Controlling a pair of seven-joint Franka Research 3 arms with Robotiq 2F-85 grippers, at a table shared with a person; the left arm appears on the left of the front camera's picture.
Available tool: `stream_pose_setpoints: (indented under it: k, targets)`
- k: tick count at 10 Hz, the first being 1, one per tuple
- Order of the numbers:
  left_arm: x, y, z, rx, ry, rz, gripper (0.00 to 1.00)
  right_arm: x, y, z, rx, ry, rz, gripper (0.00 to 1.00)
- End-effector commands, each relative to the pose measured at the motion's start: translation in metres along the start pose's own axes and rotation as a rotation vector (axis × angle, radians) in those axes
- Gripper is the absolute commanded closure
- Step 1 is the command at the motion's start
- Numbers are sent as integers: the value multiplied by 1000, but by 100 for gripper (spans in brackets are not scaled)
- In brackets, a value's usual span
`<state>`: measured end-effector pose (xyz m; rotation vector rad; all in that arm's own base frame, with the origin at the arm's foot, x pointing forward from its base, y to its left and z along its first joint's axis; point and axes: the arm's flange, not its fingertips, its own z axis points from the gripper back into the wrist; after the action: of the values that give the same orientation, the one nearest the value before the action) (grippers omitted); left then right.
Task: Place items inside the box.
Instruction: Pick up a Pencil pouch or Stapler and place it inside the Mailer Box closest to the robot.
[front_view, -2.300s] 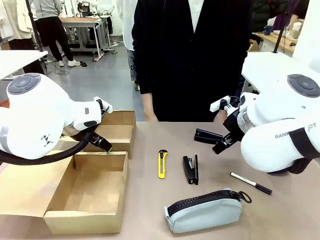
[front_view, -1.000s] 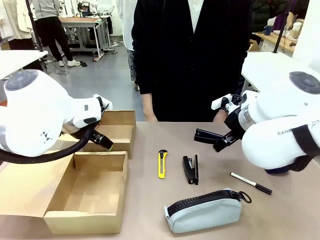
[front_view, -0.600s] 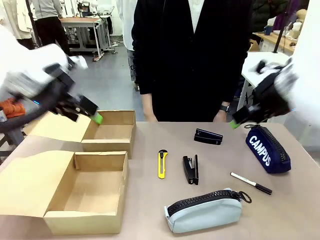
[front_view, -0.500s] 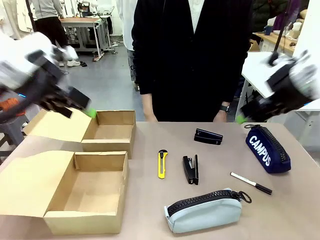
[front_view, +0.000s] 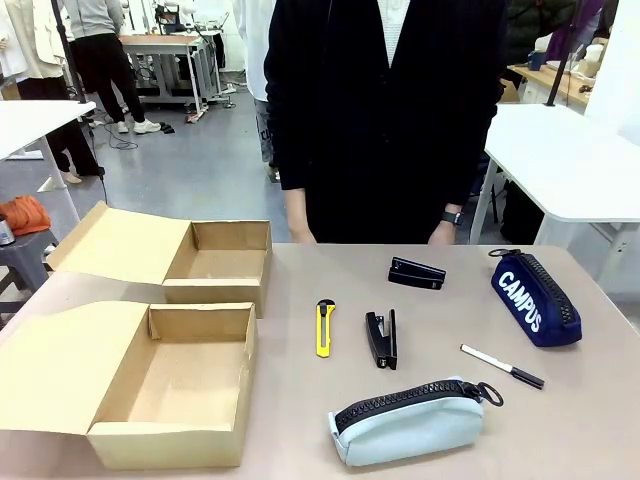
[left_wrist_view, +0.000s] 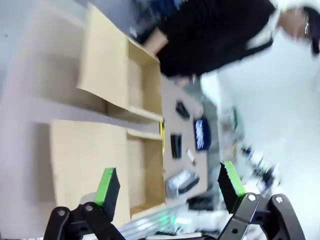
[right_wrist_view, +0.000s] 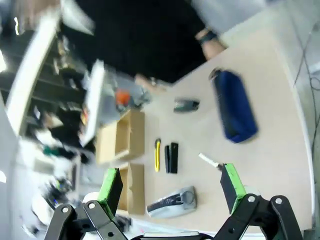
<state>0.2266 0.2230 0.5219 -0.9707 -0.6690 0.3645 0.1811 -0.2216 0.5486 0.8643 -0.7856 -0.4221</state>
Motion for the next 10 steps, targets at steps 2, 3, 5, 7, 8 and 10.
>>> stream_pose_setpoints:
  k: [2, 3, 5, 7, 8, 10]
  targets:
    - [-70, 56, -43, -138, -318, 235, 0, -79, -142, -37, 41, -112, -184, 0]
    - [-78, 53, -59, -122, -325, 240, 0, -87, -148, -43, -100, -140, -194, 0]
    - [5, 65, 41, -66, -226, 240, 0, -17, -126, 40, 28, -117, -186, 0]
    - [5, 65, 41, -66, -226, 240, 0, -17, -126, 40, 28, -117, -186, 0]
    - [5, 65, 41, -66, -226, 240, 0, -17, -126, 40, 28, -117, -186, 0]
    - [5, 65, 41, -66, -226, 240, 0, -17, -126, 40, 28, -117, -186, 0]
